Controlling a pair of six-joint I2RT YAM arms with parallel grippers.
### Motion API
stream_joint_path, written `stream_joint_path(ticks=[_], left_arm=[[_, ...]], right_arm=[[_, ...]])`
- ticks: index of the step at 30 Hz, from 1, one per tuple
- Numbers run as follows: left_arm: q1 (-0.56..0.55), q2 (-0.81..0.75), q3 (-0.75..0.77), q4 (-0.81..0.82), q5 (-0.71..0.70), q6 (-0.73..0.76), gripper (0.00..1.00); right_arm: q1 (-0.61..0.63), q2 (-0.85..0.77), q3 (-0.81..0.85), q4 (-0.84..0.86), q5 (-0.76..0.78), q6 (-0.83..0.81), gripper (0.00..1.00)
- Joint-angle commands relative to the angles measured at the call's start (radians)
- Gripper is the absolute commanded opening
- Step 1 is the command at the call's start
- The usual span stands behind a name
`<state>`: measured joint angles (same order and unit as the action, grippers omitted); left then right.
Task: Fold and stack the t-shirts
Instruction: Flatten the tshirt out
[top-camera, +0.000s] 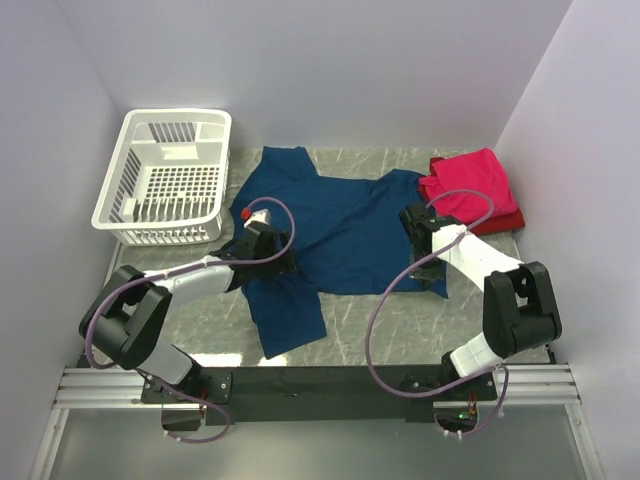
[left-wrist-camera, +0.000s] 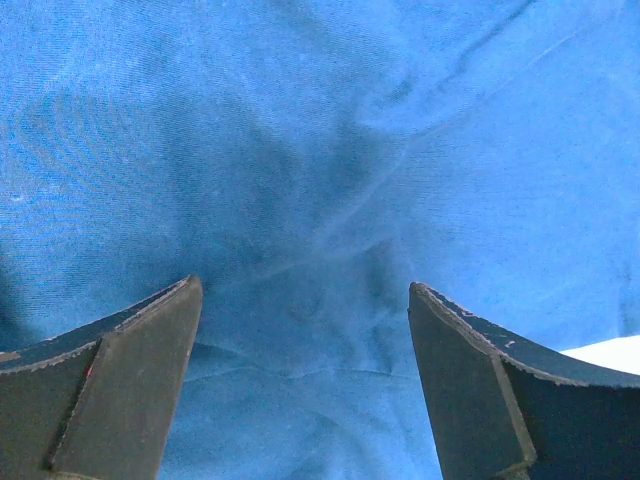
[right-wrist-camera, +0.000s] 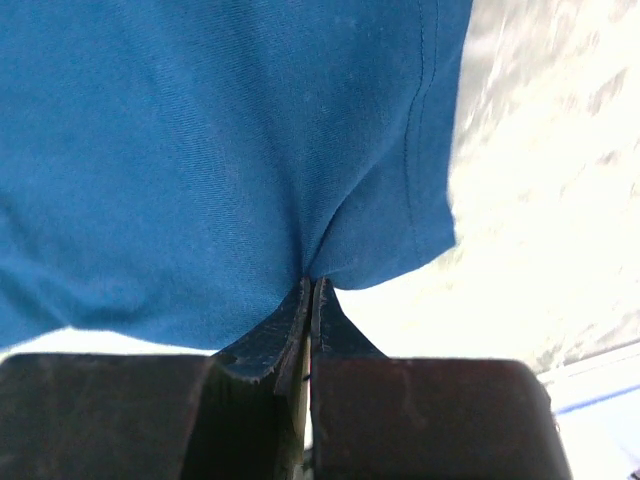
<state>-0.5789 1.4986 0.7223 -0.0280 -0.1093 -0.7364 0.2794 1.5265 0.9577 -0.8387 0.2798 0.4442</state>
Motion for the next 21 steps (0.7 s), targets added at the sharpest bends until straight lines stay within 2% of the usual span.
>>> stream_joint_path(ticks=[1, 6, 7, 9, 10, 13, 14, 16, 21], left_arm=[[0.005, -0.052, -0.021, 0.013, 0.023, 0.025, 0.90], [0.002, -0.127, -0.032, -0.012, -0.038, 0.026, 0.90], [-0.001, -0.147, -0.032, -0.038, -0.082, 0.026, 0.90], [-0.015, -0.219, -0.029, -0.081, -0.137, 0.017, 0.90], [-0.039, -0.245, -0.030, -0.114, -0.214, 0.009, 0.90], [-0.128, -0.357, -0.055, -0.239, -0.320, -0.058, 0.90], [-0.154, -0.382, -0.063, -0.310, -0.376, -0.116, 0.90], [-0.222, -0.451, -0.093, -0.367, -0.398, -0.187, 0.90], [-0.372, -0.561, -0.168, -0.577, -0.435, -0.475, 0.90]], right_arm=[[0.018, -0.048, 0.021, -0.117, -0.007, 0.048, 0.00], [0.032, -0.042, -0.005, -0.103, -0.031, 0.051, 0.01], [0.032, -0.040, -0.001, -0.093, -0.031, 0.050, 0.10], [0.037, -0.037, 0.010, -0.085, -0.030, 0.039, 0.20], [0.035, -0.034, 0.028, -0.077, -0.030, 0.034, 0.29], [0.037, -0.019, 0.081, -0.057, -0.028, 0.010, 0.41], [0.035, -0.011, 0.098, -0.050, -0.030, -0.002, 0.44], [0.035, 0.012, 0.149, -0.027, -0.045, -0.018, 0.48], [0.037, 0.028, 0.211, 0.042, -0.099, -0.044, 0.49]])
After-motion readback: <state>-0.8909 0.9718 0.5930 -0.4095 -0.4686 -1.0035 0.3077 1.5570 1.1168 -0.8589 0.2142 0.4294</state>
